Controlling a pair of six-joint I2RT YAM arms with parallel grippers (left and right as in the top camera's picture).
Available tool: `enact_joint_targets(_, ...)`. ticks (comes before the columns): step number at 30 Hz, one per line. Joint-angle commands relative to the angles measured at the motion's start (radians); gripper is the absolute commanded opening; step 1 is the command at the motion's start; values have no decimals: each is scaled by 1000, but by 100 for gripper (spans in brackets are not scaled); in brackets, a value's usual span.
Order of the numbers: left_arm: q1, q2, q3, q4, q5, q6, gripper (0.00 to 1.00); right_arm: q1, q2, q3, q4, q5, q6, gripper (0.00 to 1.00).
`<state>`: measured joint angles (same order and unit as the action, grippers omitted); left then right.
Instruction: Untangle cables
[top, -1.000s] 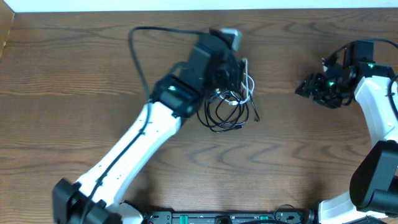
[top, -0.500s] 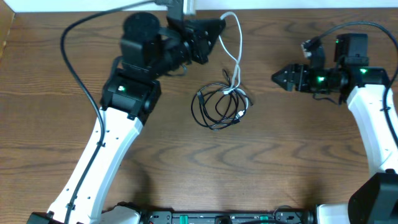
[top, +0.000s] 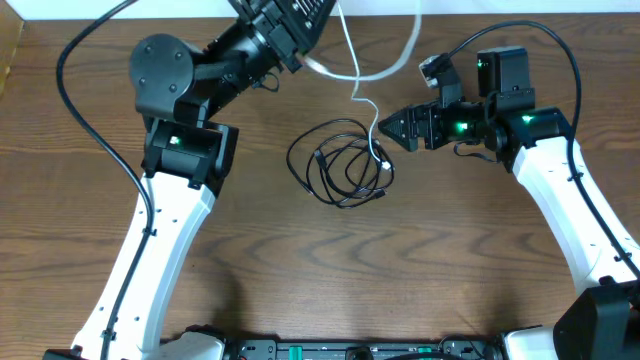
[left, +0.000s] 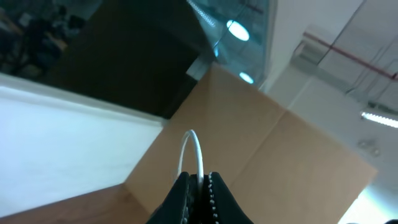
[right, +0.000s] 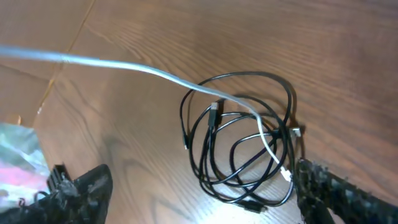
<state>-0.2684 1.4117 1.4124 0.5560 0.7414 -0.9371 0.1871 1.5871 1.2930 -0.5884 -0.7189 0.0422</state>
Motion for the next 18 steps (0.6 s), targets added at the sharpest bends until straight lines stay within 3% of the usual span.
enact_joint_targets(1, 30, -17, 40, 15, -55, -137, 7, -19, -15, 16, -5, -53, -112, 89)
enact_joint_targets(8, 87, -17, 125, 26, -167, -161, 8, -29, -155, 28, -60, -58, -119, 87)
enact_joint_targets(15, 119, -17, 172, 22, -165, -163, 7, -29, -301, 27, -93, -54, -106, 88)
enact_joint_targets(18, 116, -17, 172, -31, -92, -187, 8, -12, -330, 27, -64, -70, -89, 88)
